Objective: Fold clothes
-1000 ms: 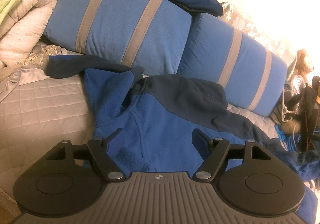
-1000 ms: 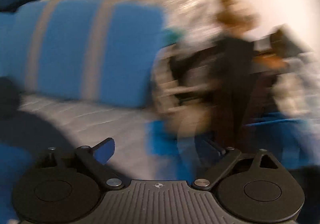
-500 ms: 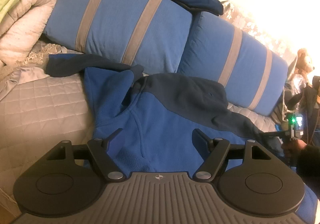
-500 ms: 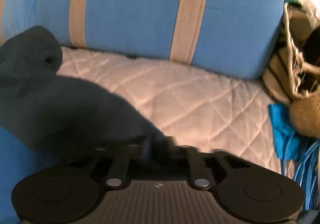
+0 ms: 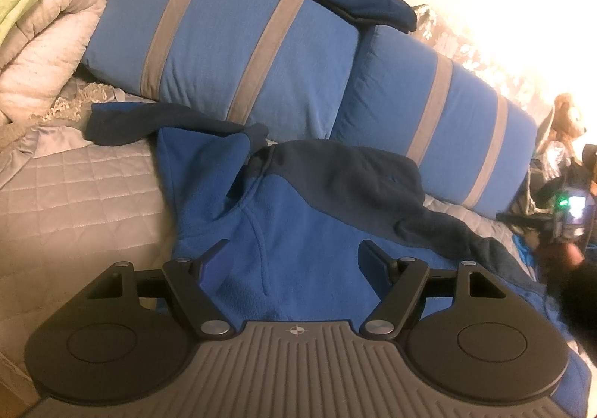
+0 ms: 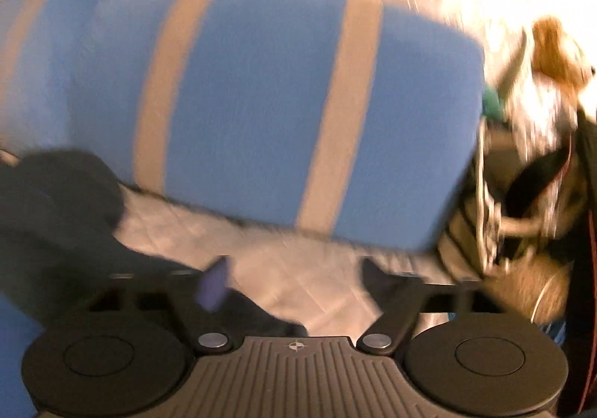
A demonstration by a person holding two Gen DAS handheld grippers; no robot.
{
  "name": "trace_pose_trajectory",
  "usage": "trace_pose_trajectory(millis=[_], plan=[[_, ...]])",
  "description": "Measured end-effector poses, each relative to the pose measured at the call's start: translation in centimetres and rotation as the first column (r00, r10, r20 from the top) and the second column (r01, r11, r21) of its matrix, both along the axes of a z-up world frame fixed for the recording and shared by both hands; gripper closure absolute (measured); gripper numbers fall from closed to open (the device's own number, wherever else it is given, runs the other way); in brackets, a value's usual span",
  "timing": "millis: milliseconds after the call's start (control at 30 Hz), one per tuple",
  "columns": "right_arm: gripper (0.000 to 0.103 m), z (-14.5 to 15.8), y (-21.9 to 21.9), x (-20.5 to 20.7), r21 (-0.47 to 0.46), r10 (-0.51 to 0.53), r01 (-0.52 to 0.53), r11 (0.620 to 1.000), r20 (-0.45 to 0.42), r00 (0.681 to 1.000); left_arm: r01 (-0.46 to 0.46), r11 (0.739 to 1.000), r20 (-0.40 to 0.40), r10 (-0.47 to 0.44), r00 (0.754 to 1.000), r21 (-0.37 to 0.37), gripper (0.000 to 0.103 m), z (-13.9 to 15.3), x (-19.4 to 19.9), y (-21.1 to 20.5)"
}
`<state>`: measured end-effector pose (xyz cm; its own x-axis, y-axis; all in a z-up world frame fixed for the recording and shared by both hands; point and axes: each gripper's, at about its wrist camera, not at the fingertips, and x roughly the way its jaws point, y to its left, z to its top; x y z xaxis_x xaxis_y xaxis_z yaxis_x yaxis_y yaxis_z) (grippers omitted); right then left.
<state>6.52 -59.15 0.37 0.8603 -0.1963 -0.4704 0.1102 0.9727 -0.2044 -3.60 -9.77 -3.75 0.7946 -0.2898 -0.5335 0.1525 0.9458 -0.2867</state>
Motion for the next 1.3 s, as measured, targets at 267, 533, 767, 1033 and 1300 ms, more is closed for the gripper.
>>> trace_pose_trajectory(millis=[267,533,767,1033,1300], plan=[[0.0,8.0,4.2,-7.5,0.1,0.258,-0.263,0.96,0.061,0.964,-0.002,1.0,0.007,0.002,1.0,-0.002,0.03,0.0,-0.1,0.1],[0.0,12.0,9.8,-12.3,0.118,0.448,-0.451,0.884,0.055,0.892,-0.002,1.0,0.009,0.002,1.0,-0.004,0.03,0.1,-0.3,0.3],[0.0,11.8,16.4,-13.8,0.181,0.543,-0.529,0.829,-0.037,0.839,0.034,0.998,-0.058,-0.036,0.998,-0.046,0.03,0.0,0.5,1.0],[0.0,6.3,21.7,-16.2,0.365,0.574,-0.505,0.782,-0.104,0.812,0.049,0.983,-0.028,-0.055,0.998,-0.179,0.03,1.3,0.7,7.0],[0.0,2.2,21.8,-16.6,0.382,0.515,-0.446,0.81,-0.098,0.852,-0.108,0.986,-0.088,0.097,0.991,-0.131,0.03,-0.6,7.3,14.6]])
